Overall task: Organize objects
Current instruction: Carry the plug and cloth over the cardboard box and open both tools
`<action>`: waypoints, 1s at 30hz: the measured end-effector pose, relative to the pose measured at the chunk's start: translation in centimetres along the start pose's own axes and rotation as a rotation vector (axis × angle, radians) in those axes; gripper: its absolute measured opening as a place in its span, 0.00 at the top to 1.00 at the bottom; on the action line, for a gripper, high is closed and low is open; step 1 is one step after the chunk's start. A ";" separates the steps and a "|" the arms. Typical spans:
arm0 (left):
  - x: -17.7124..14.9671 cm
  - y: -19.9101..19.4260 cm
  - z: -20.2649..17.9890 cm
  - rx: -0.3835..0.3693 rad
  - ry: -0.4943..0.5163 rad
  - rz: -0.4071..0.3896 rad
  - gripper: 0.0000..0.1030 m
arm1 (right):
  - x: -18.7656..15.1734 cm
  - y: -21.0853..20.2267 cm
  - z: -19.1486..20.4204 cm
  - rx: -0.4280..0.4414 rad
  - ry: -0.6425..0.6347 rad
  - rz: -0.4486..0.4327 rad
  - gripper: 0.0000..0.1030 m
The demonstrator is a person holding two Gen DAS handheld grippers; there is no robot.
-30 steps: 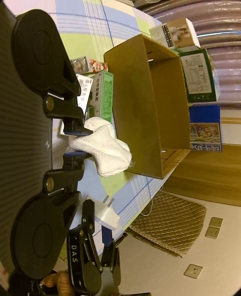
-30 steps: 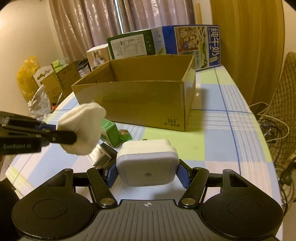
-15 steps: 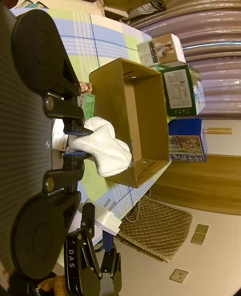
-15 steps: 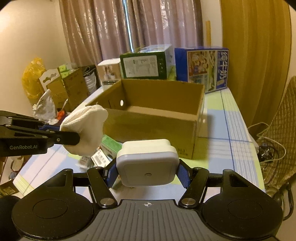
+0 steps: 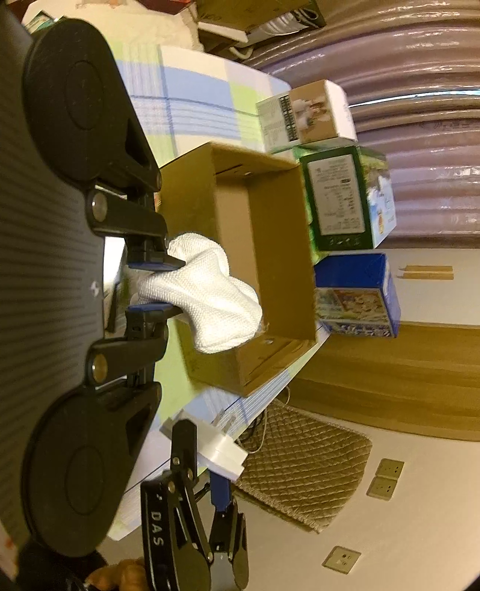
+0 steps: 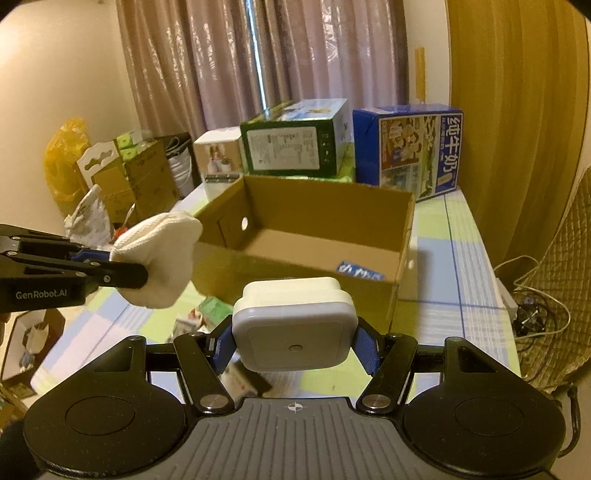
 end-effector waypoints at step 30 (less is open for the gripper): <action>8.1 15.3 11.8 0.045 -0.108 0.040 0.73 | 9.5 17.3 -3.5 0.003 0.133 0.087 0.40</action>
Point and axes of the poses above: each gripper's, at about its wrist camera, not at the fingertips, and y roughly the way its jaws point, z to its left, x to its top, the point moved 4 cm from there along y, roughly the way its jaws point, and after that the axes turned 10 degrees about -x, right-handed, at the moved point
